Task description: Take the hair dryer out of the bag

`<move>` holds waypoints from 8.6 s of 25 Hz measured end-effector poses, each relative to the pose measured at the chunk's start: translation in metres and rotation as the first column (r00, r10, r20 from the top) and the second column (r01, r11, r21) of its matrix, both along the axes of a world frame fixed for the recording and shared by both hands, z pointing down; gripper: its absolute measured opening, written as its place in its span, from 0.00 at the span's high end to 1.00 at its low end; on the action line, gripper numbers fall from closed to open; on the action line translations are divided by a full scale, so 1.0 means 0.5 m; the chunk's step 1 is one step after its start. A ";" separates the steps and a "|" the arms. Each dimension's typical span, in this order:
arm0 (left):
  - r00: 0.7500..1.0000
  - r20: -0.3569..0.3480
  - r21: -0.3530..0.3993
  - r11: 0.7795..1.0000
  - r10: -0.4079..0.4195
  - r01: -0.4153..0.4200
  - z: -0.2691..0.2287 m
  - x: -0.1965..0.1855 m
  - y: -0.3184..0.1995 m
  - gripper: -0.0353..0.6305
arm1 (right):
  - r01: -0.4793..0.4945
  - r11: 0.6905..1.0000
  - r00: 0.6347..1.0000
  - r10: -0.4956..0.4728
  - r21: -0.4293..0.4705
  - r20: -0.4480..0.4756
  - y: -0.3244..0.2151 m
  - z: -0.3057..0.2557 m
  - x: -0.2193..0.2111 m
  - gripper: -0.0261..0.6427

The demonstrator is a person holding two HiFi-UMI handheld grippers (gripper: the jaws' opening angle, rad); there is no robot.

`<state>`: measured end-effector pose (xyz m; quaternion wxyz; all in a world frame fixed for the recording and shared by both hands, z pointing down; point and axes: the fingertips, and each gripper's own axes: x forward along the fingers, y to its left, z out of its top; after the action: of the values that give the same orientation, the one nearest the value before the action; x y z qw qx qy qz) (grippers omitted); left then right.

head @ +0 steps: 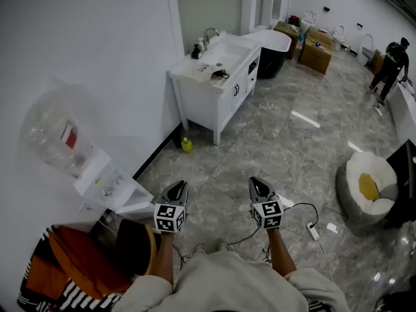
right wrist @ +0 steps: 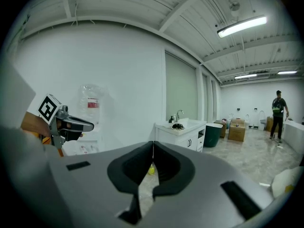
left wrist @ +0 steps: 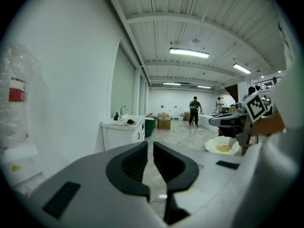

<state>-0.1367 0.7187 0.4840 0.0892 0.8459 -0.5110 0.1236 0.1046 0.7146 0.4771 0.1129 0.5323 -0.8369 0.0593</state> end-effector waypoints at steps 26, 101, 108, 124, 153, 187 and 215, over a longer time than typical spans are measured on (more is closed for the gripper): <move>1.000 -0.010 0.001 1.000 -0.017 0.017 0.046 0.038 -0.103 0.90 | 0.092 0.996 0.995 -0.092 -0.014 0.037 -0.100 0.057 -0.011 0.52; 0.991 0.055 -0.042 0.992 0.119 -0.117 0.065 0.080 -1.463 0.62 | 0.037 0.998 0.999 -0.036 -0.053 0.016 -1.447 0.088 -0.013 0.56; 0.992 0.077 -0.054 0.993 0.104 -0.100 0.071 0.124 -1.573 0.62 | 0.079 0.995 0.997 -0.077 -0.061 0.024 -1.581 0.096 0.016 0.56; 0.988 0.114 -0.104 0.990 0.106 -0.094 0.123 0.178 -1.681 0.62 | 0.130 0.985 0.992 -0.129 -0.112 0.016 -1.698 0.144 0.037 0.57; 0.978 0.012 -0.190 0.960 0.209 -0.204 0.228 0.142 -1.953 0.61 | 0.038 0.978 0.996 -0.053 -0.203 -0.071 -1.948 0.200 -0.020 0.57; 0.940 -0.049 -0.247 0.908 0.337 -0.339 0.293 0.157 -2.036 0.60 | -0.021 0.951 0.997 -0.003 -0.308 -0.078 -2.023 0.298 -0.047 0.57; 0.897 0.153 -0.307 0.883 0.415 -0.356 0.358 0.305 -1.901 0.58 | 0.149 0.925 0.986 -0.165 -0.351 -0.018 -1.952 0.357 0.006 0.57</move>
<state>0.0160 -0.2318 0.6631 0.1219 0.8923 -0.3163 0.2981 0.1074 -0.2614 0.6557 0.2294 0.4365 -0.8501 0.1847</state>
